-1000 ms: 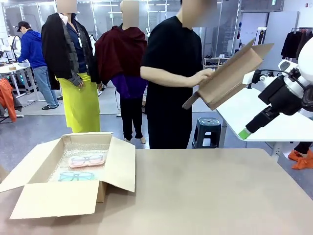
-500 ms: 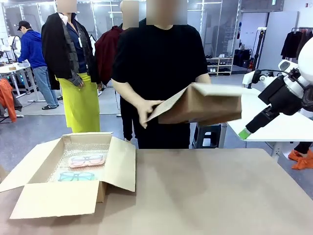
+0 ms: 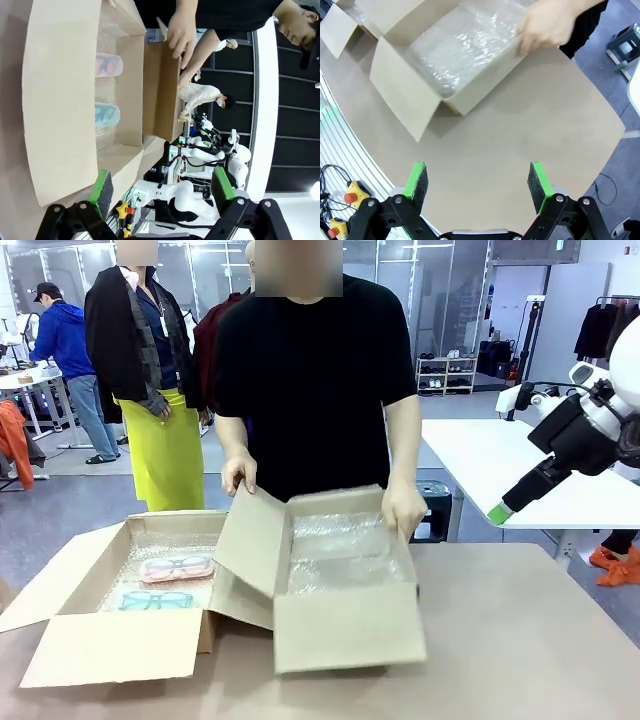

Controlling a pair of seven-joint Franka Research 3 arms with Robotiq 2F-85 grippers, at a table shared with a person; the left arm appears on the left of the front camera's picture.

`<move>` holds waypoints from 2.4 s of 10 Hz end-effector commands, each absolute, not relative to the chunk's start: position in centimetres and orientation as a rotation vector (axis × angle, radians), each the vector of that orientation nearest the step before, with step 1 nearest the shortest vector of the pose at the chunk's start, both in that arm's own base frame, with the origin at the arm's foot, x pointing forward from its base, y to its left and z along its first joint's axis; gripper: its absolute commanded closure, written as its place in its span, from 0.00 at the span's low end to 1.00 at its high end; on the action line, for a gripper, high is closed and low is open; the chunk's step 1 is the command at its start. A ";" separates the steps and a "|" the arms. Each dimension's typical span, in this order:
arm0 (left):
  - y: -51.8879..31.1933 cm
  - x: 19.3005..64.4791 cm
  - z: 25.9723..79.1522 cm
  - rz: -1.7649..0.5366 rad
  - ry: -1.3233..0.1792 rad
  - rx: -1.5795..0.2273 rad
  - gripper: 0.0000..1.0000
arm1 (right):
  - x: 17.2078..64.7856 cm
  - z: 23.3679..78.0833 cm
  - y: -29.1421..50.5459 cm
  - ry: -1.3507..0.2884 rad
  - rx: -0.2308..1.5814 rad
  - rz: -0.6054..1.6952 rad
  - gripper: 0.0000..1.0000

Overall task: Pack the glasses set securely to prepare it for shipping.
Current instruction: Position the Package Box on the left side of the table.

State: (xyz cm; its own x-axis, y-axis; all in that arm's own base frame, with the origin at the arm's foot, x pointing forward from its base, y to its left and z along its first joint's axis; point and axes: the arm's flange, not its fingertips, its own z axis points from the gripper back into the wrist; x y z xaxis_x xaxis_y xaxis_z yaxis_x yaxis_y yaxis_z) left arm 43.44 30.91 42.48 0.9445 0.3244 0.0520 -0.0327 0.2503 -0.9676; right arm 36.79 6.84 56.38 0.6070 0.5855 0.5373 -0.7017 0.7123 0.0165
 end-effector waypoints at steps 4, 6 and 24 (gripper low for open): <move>22.7 43.2 51.7 -0.010 -0.330 -1.086 0.00 | 36.9 56.6 7.1 -0.534 0.229 0.736 0.00; 13.7 41.8 58.4 -0.278 -0.327 -0.783 0.00 | 36.9 56.6 7.1 -0.534 0.229 0.736 0.00; -0.4 33.6 61.3 -0.930 -0.717 -0.247 0.00 | 36.9 56.6 7.1 -0.534 0.229 0.736 0.00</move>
State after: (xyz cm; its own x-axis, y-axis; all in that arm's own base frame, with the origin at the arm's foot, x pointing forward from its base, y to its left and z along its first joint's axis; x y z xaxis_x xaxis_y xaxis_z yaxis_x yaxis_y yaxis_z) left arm 33.56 -0.36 60.89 0.3709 -0.6403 0.6726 0.8022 0.5859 0.1154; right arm 36.86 6.87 56.34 0.6069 0.5861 0.5368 -0.7025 0.7115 0.0174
